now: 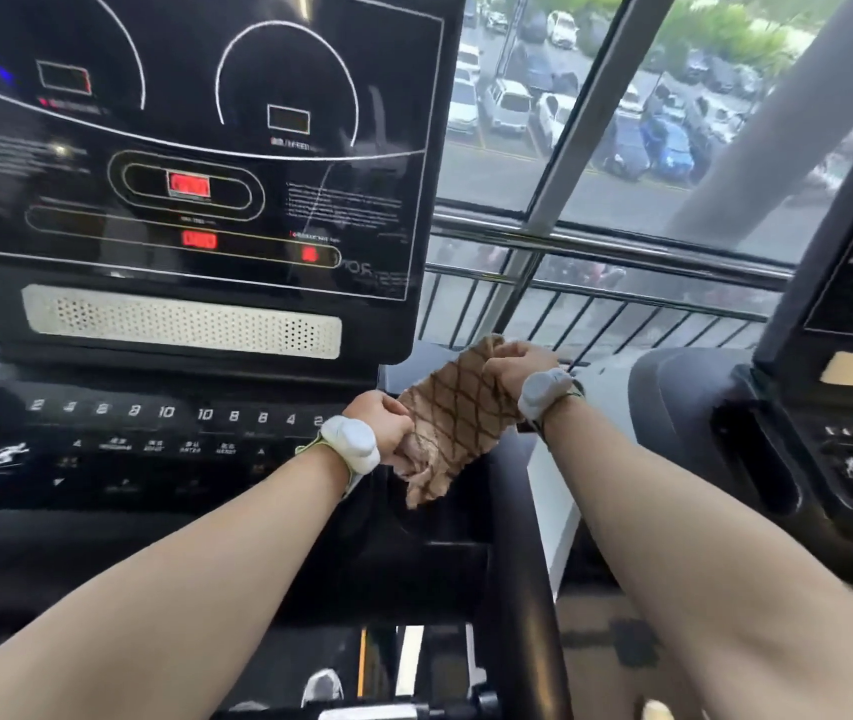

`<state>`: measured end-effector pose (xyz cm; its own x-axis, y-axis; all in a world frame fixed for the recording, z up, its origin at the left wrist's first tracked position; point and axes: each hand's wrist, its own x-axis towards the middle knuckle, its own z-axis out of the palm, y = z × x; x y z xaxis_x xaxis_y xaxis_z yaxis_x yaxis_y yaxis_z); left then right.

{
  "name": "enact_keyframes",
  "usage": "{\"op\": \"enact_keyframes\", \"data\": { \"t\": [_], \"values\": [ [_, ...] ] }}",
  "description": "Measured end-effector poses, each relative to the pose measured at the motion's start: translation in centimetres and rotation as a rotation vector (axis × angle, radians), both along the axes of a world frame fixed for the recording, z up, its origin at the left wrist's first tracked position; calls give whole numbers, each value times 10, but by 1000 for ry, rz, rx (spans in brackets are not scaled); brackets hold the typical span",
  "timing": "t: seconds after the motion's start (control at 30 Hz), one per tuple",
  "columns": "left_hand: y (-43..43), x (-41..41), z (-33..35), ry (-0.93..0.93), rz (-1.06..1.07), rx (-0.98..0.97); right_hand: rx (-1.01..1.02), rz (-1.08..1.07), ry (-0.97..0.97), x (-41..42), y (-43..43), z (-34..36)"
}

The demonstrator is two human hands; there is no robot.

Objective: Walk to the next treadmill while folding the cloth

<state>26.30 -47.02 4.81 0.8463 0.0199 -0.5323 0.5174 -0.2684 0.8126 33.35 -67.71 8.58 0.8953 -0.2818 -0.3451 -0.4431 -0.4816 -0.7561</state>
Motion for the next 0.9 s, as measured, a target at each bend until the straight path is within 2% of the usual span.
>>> {"op": "enact_keyframes", "data": {
  "t": [0.2,0.4,0.5,0.6,0.67,0.9],
  "values": [
    [-4,27,-9,-73,-84,338,-55,101,40,56,7,-10],
    [-3,34,-2,-97,-118,523,-107,237,10,100,20,-37],
    [-9,34,1,-91,-63,445,-97,292,33,105,20,-47],
    [-26,32,1,48,102,99,-51,369,23,104,25,-63],
    [-38,34,-4,105,155,-4,-72,436,10,99,29,-66],
    [-51,40,-33,-5,110,249,-209,708,-3,98,36,-84]
  ]
}}
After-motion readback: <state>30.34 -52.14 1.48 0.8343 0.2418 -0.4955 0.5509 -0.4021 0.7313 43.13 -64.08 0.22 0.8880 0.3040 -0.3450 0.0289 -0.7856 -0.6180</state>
